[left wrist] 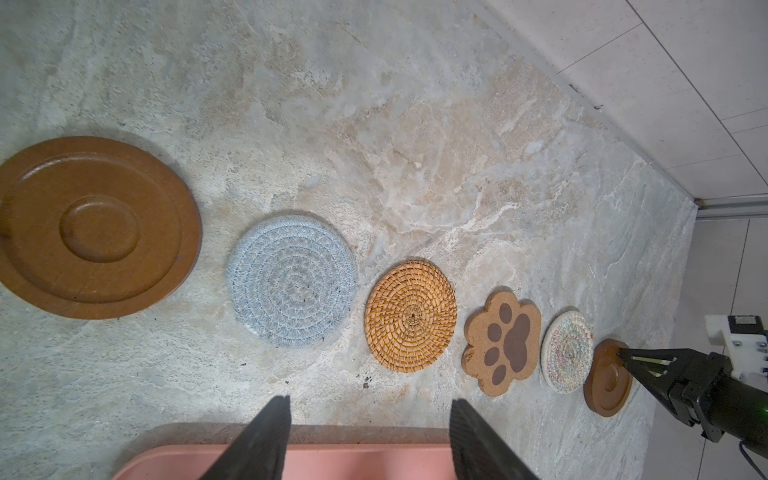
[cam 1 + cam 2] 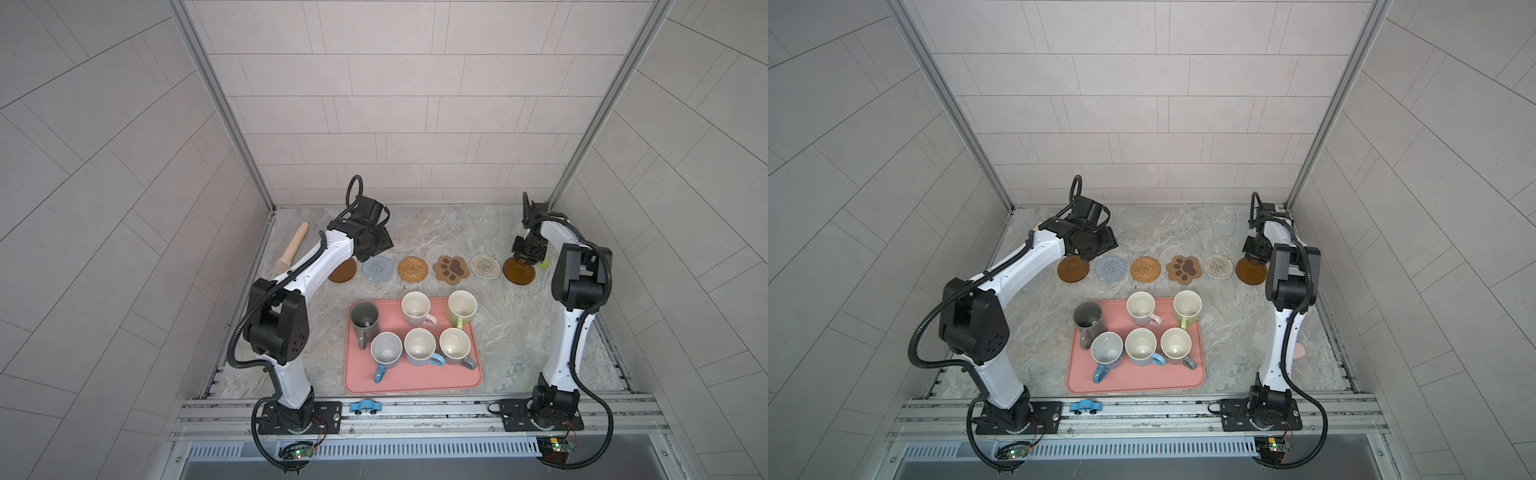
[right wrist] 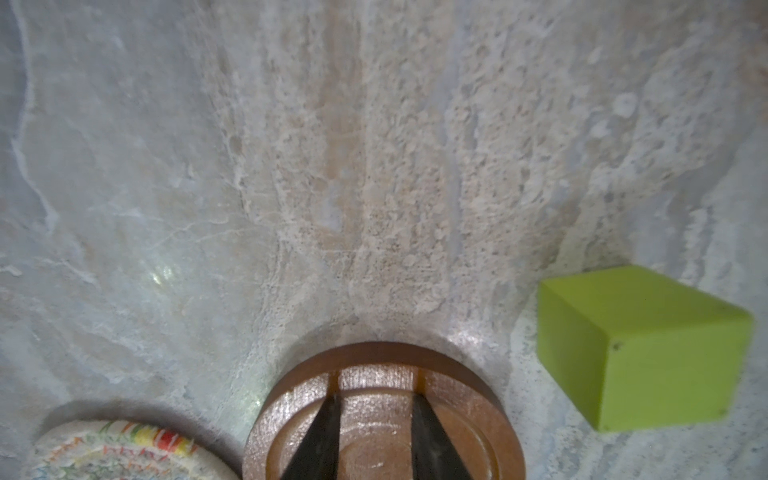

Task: Place cups on coasters
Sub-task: Move the coaster to the top-right of the table.

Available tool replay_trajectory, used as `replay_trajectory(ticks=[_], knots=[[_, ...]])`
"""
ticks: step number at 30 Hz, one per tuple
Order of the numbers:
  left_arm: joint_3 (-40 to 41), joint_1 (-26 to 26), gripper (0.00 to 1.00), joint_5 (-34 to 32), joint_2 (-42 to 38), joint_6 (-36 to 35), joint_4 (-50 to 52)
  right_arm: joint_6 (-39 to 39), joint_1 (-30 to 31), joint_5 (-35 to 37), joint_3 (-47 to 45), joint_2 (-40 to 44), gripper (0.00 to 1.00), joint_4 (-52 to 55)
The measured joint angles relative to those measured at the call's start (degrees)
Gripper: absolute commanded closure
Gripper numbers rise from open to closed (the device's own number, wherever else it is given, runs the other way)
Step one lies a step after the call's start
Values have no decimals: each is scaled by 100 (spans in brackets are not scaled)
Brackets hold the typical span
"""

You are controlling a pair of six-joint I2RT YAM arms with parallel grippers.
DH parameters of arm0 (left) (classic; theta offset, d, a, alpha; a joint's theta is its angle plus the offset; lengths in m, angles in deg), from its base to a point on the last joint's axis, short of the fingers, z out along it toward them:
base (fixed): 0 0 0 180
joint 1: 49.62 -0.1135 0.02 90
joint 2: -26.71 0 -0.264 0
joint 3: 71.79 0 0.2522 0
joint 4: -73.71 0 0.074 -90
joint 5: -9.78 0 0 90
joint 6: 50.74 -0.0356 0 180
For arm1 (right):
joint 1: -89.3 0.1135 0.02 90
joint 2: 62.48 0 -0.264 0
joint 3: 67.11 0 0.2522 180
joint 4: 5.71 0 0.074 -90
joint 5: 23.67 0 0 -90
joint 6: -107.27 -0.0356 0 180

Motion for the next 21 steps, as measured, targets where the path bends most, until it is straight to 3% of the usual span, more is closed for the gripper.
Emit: replay_trajectory(ticks=[21], knots=[[-2,7,32,-28,0,4,-2,-192,-70,140,0,-4,68,-68]])
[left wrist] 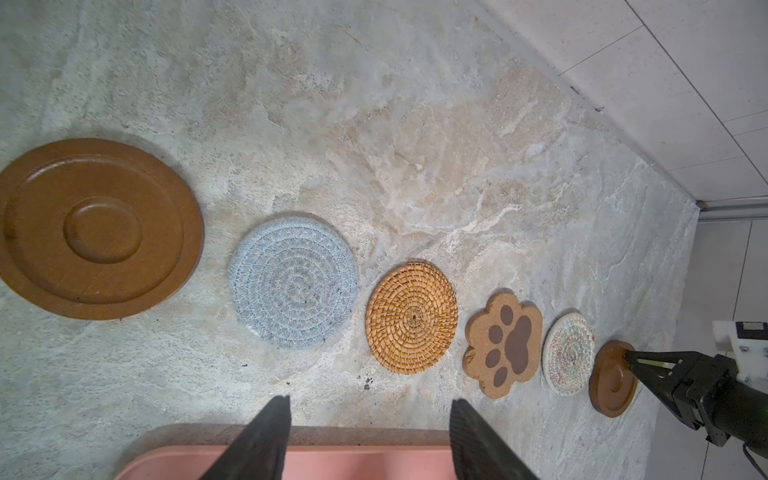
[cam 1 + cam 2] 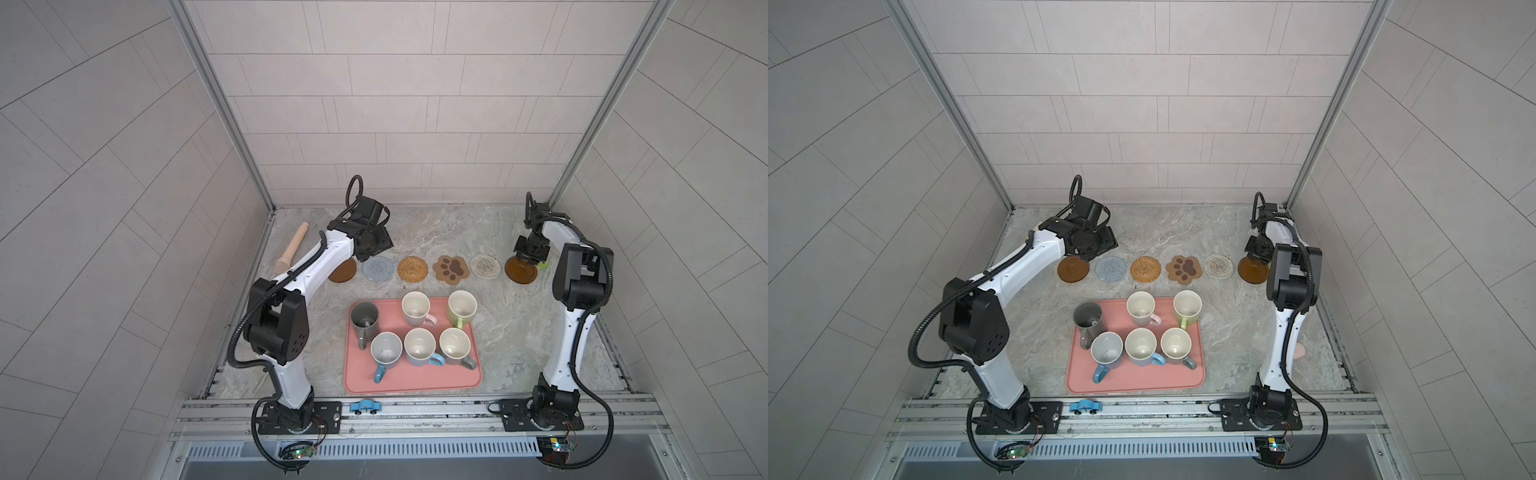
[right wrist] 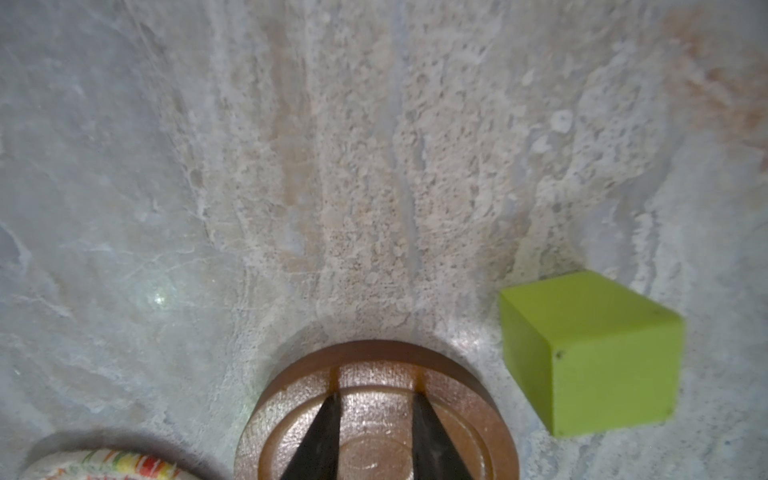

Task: Place cups on coasters
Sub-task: Move the coaster to the top-right of the table.

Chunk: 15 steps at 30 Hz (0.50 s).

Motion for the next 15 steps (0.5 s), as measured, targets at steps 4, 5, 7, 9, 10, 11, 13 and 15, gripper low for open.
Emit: replay_trajectory(ticks=[4,5,7,9,10,11,13,15], knots=[[0,0,32,2,0,4,0,-20,-2,-46,17,-2,67,2],[0,0,32,2,0,13,0,-28,-4,-74,24,-2,67,-4],[0,0,32,2,0,20,-2,-46,-9,-144,50,-2,67,0],[-4,0,32,0,0,22,-2,-66,-11,-225,96,-2,67,-2],[-4,0,32,0,0,22,-2,-68,-11,-256,114,-2,67,-2],[-4,0,32,0,0,24,-2,-70,-11,-289,125,-2,67,-9],[-4,0,32,0,0,28,-4,-68,-11,-330,125,-2,67,-4],[-4,0,32,0,0,33,-4,-68,-11,-352,101,13,67,-2]])
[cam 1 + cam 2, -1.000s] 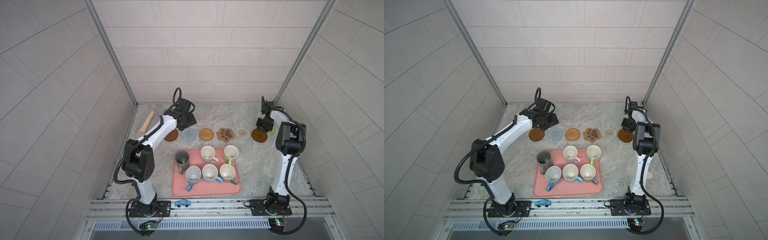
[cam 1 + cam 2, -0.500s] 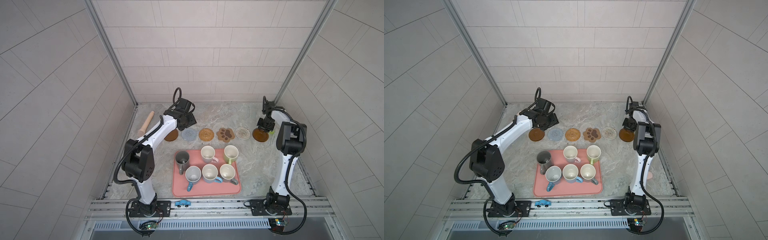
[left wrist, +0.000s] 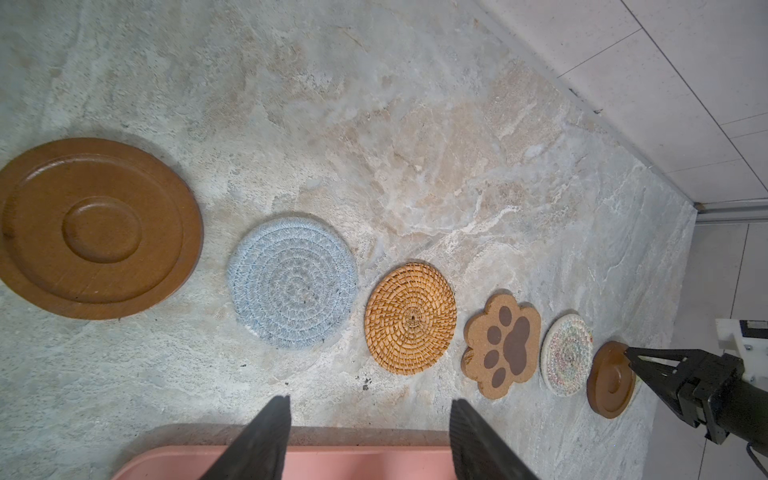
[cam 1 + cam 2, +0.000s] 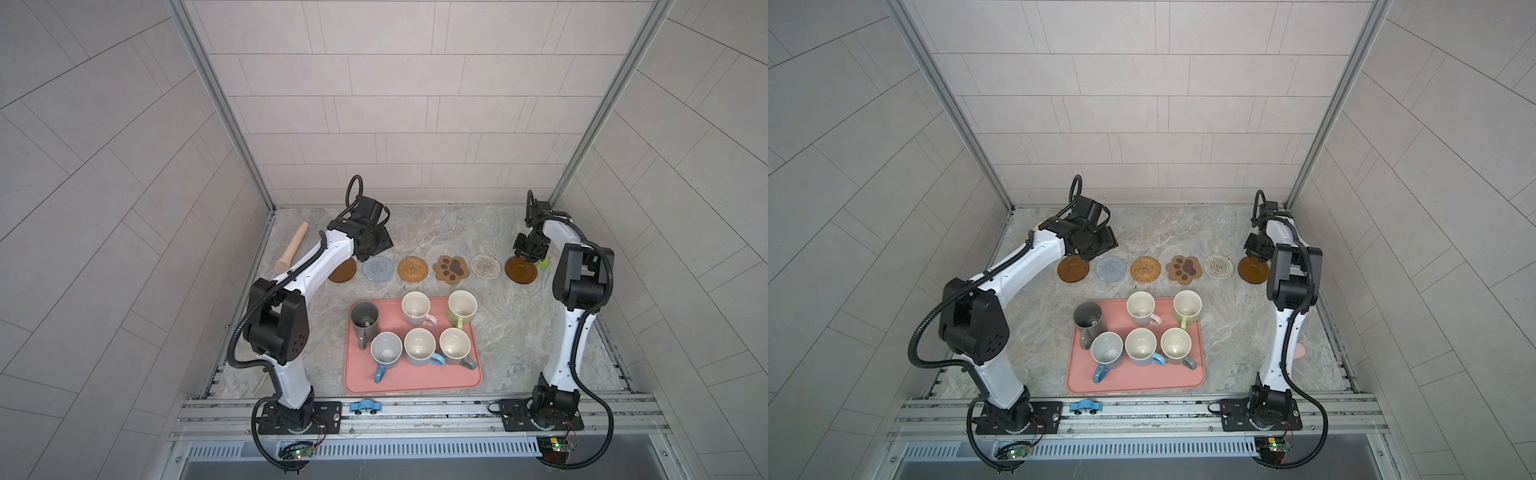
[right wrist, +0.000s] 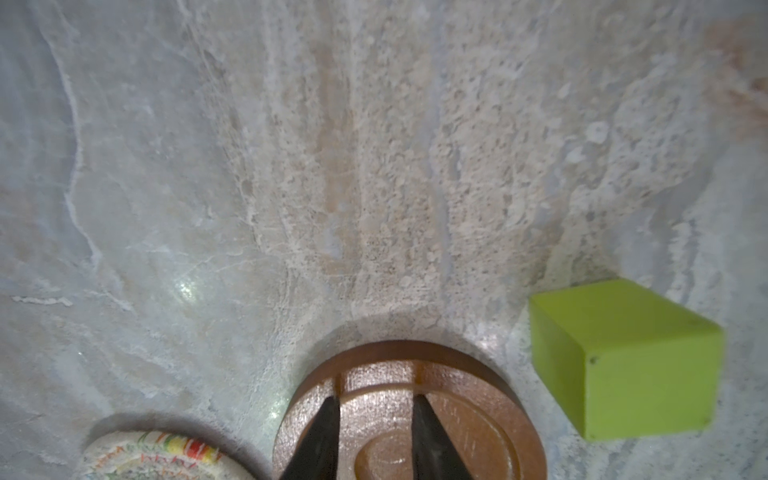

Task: Place cups on coasters
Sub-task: Move the coaster to the top-right of the table.

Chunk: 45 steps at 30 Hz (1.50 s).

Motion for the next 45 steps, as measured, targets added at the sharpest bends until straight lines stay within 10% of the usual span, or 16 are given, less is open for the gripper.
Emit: replay_trajectory(ticks=[22,45], knots=[[-2,0,32,28,0,2,-22,11,-114,-109,-2406,1606,62,-155],[0,0,32,39,-11,2,-28,-240,-240,-173,-2524,1593,64,-778]])
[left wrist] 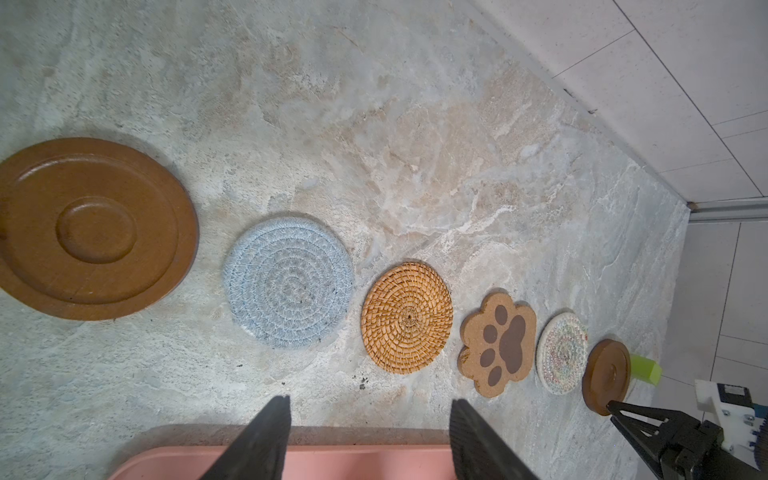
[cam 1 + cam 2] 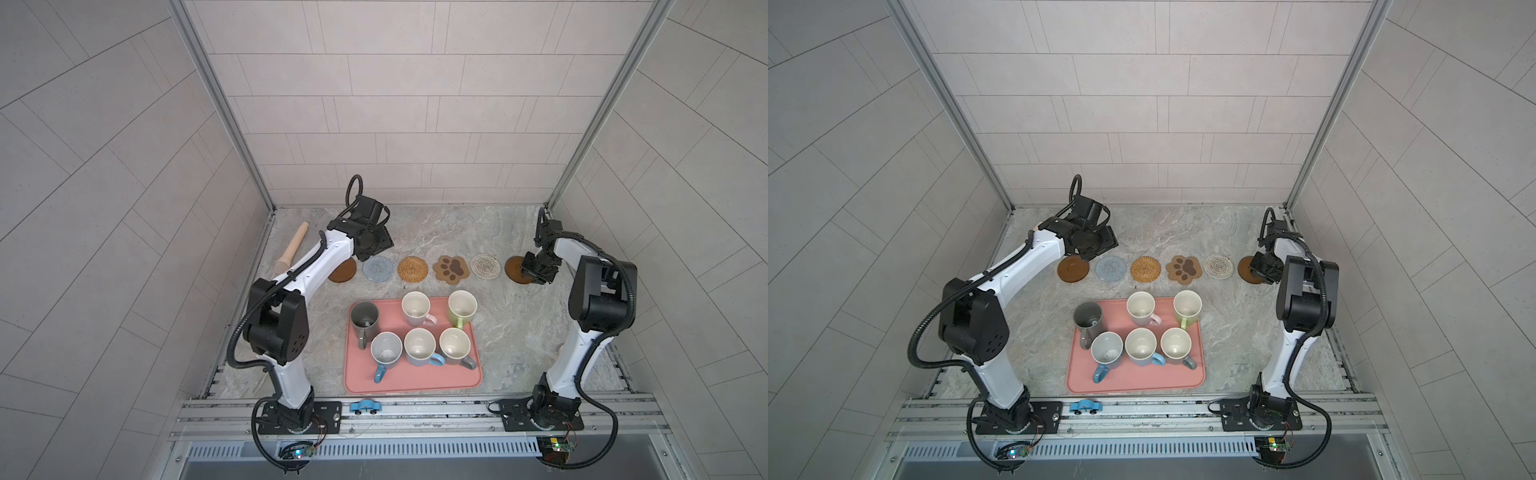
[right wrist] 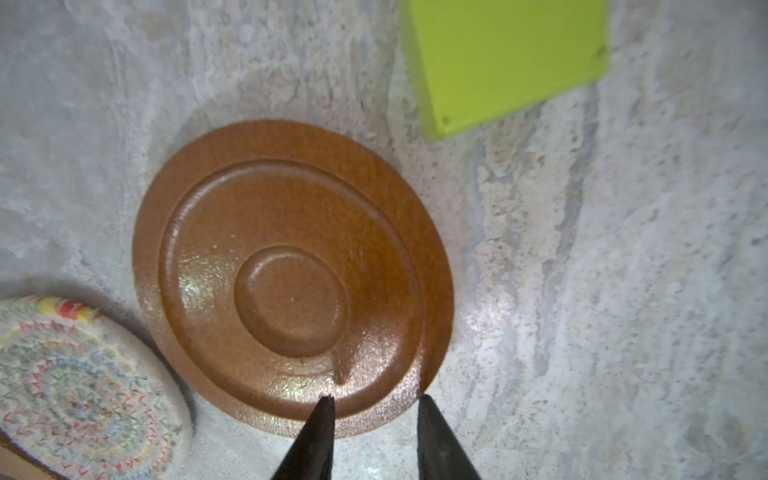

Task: Place cups on coasters
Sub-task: Move the coaster to the top-right of the table.

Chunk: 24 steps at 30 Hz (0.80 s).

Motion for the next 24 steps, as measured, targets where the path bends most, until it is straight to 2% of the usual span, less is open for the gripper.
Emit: replay_trajectory(ticks=[24], knots=[[0,0,32,-31,0,4,-9,-149,-11,-22,52,-63,64,-59]])
